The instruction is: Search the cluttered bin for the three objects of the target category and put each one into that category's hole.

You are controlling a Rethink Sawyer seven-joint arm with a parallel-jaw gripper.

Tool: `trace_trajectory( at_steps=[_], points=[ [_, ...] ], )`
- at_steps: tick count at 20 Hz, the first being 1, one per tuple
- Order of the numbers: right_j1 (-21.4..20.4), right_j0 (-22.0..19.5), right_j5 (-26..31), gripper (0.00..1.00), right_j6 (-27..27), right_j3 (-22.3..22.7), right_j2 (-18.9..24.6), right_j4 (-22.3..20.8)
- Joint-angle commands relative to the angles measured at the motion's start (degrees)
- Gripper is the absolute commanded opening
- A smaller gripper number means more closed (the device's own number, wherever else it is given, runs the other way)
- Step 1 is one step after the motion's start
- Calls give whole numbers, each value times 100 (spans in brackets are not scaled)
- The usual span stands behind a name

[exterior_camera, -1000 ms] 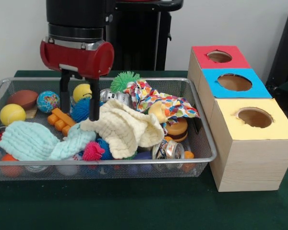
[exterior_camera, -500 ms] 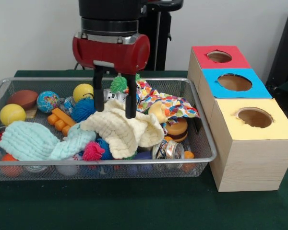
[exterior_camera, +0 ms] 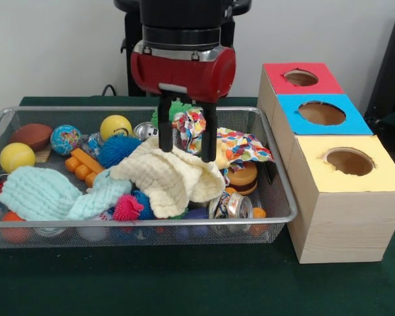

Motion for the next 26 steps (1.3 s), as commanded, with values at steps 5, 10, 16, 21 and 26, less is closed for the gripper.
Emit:
trace_trajectory(
  at_steps=[5, 10, 16, 21, 26],
  points=[
    [433, 301, -389, 100, 2267, 517, -808, 799],
    [367, 349, -821, 100, 2529, 1007, -1031, 1133],
    [364, 450, -1051, 100, 2809, 1344, -1256, 1644],
    [383, 641, -1038, 100, 2975, 1389, -1503, 1941],
    [181, 496, -1207, 100, 2549, 1749, -1470, 1950]
  ],
)
